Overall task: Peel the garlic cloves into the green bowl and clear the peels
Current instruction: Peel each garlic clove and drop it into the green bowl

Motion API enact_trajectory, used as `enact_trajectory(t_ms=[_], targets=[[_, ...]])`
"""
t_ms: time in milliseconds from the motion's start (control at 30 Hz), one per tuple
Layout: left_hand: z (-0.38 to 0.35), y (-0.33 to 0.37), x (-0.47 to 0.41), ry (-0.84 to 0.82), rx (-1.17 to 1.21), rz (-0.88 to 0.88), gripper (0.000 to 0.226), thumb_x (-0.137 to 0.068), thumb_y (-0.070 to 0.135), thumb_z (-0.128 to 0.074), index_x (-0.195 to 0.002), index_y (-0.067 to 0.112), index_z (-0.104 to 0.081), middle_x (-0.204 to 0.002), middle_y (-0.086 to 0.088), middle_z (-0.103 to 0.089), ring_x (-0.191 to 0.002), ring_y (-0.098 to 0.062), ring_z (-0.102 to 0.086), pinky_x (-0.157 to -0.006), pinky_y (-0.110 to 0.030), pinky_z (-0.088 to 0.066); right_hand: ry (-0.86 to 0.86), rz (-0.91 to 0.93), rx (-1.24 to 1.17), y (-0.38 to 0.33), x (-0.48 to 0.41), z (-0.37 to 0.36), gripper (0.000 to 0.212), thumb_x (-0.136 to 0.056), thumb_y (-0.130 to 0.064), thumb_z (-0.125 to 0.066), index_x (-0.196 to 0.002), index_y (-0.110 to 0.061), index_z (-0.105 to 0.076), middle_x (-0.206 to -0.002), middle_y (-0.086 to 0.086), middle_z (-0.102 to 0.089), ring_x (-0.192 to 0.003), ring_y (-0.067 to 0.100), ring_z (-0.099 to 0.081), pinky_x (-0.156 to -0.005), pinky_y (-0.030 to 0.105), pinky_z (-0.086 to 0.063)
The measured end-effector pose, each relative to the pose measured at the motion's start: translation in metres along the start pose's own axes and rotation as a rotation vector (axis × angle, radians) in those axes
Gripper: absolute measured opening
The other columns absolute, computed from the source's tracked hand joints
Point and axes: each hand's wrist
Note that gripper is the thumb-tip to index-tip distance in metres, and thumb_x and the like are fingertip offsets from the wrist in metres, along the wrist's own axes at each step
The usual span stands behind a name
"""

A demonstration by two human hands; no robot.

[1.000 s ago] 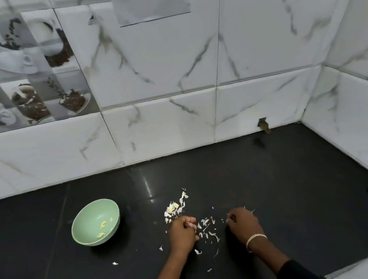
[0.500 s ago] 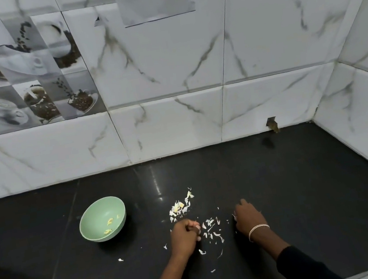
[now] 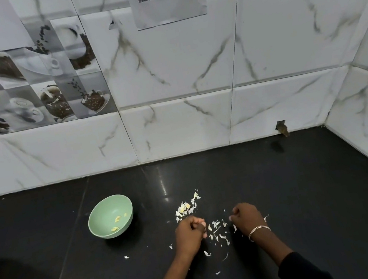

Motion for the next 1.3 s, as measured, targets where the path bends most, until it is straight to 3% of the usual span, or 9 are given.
enact_trajectory(t_ms=[167, 333, 500, 600, 667, 833, 933, 1067, 1300], targets=[[0.002, -0.001, 0.002, 0.008, -0.012, 0.007, 0.011, -0.092, 0.004, -0.066, -0.084, 0.011, -0.069, -0.069, -0.002, -0.071, -0.058, -0.015, -0.069, -0.059, -0.023, -0.052, -0.223, 0.020, 0.240, 0.002, 0.003, 0.001, 0.017, -0.078, -0.024, -0.078, -0.087, -0.012, -0.074, -0.095, 0.006, -0.074, -0.090, 0.024, -0.069, -0.075, 0.027, -0.051], [0.000, -0.001, 0.003, 0.006, -0.024, -0.003, 0.010, -0.092, 0.006, -0.066, -0.084, 0.012, -0.070, -0.073, -0.010, -0.073, -0.061, -0.019, -0.072, -0.067, -0.032, -0.055, -0.194, 0.060, 0.305, -0.003, 0.006, -0.007, 0.007, -0.080, -0.012, -0.067, -0.082, -0.006, -0.070, -0.091, 0.012, -0.074, -0.091, 0.029, -0.071, -0.070, 0.029, -0.051], [-0.001, 0.002, 0.006, 0.003, -0.034, -0.015, 0.006, -0.091, 0.006, -0.068, -0.086, 0.010, -0.070, -0.070, -0.008, -0.072, -0.062, -0.018, -0.071, -0.069, -0.032, -0.056, -0.154, 0.061, 0.206, -0.005, 0.011, -0.007, 0.016, -0.084, -0.012, -0.057, -0.084, -0.007, -0.072, -0.090, 0.010, -0.075, -0.088, 0.027, -0.072, -0.071, 0.028, -0.051], [0.000, 0.007, 0.009, -0.001, -0.020, -0.035, 0.003, -0.089, 0.005, -0.071, -0.088, 0.008, -0.070, -0.069, -0.008, -0.070, -0.055, -0.007, -0.066, -0.062, -0.022, -0.054, -0.108, 0.132, 0.073, -0.007, 0.017, -0.003, 0.016, -0.083, -0.017, -0.061, -0.069, -0.024, -0.063, -0.076, -0.003, -0.069, -0.075, 0.014, -0.065, -0.066, 0.021, -0.045], [0.002, 0.010, 0.009, -0.013, 0.000, -0.045, 0.002, -0.088, 0.008, -0.073, -0.088, 0.009, -0.071, -0.068, -0.010, -0.071, -0.054, -0.007, -0.066, -0.060, -0.022, -0.053, -0.093, 0.217, -0.059, -0.015, 0.022, 0.001, 0.019, -0.085, -0.018, -0.067, -0.072, -0.031, -0.061, -0.075, -0.001, -0.069, -0.070, 0.011, -0.063, -0.068, 0.023, -0.049], [0.005, 0.021, 0.012, -0.046, 0.115, -0.058, 0.005, -0.086, 0.012, -0.078, -0.089, 0.009, -0.076, -0.066, -0.005, -0.073, -0.057, -0.010, -0.065, -0.057, -0.021, -0.051, -0.085, 0.289, -0.408, -0.041, 0.032, 0.007, 0.011, -0.086, -0.010, -0.074, -0.088, -0.021, -0.078, -0.077, 0.001, -0.076, -0.069, 0.015, -0.074, -0.069, 0.027, -0.059], [0.008, 0.027, 0.013, -0.045, 0.157, -0.085, 0.005, -0.087, 0.008, -0.077, -0.090, 0.004, -0.077, -0.073, -0.010, -0.076, -0.060, -0.011, -0.067, -0.059, -0.021, -0.051, -0.092, 0.324, -0.430, -0.052, 0.032, 0.007, 0.015, -0.088, -0.008, -0.070, -0.096, -0.016, -0.079, -0.082, -0.002, -0.078, -0.074, 0.008, -0.074, -0.074, 0.023, -0.059], [0.013, 0.033, 0.016, -0.020, 0.130, -0.127, 0.007, -0.089, 0.000, -0.070, -0.088, 0.003, -0.076, -0.073, -0.009, -0.077, -0.063, -0.014, -0.071, -0.061, -0.021, -0.052, -0.057, 0.296, -0.495, -0.059, 0.035, 0.006, 0.011, -0.087, -0.008, -0.071, -0.095, -0.013, -0.076, -0.080, 0.003, -0.077, -0.072, 0.015, -0.075, -0.074, 0.031, -0.061], [0.019, 0.039, 0.022, 0.087, -0.003, -0.213, 0.014, -0.090, 0.009, -0.071, -0.080, 0.017, -0.076, -0.061, 0.001, -0.071, -0.058, -0.007, -0.067, -0.062, -0.019, -0.051, 0.018, 0.338, -0.282, -0.072, 0.038, 0.003, 0.010, -0.087, -0.018, -0.069, -0.077, -0.017, -0.068, -0.061, -0.007, -0.063, -0.059, 0.000, -0.060, -0.061, 0.013, -0.045]])
Point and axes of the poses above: each hand's wrist, its own x-axis away from the middle knuckle, its own z-axis out of the back of the hand, y = z × x
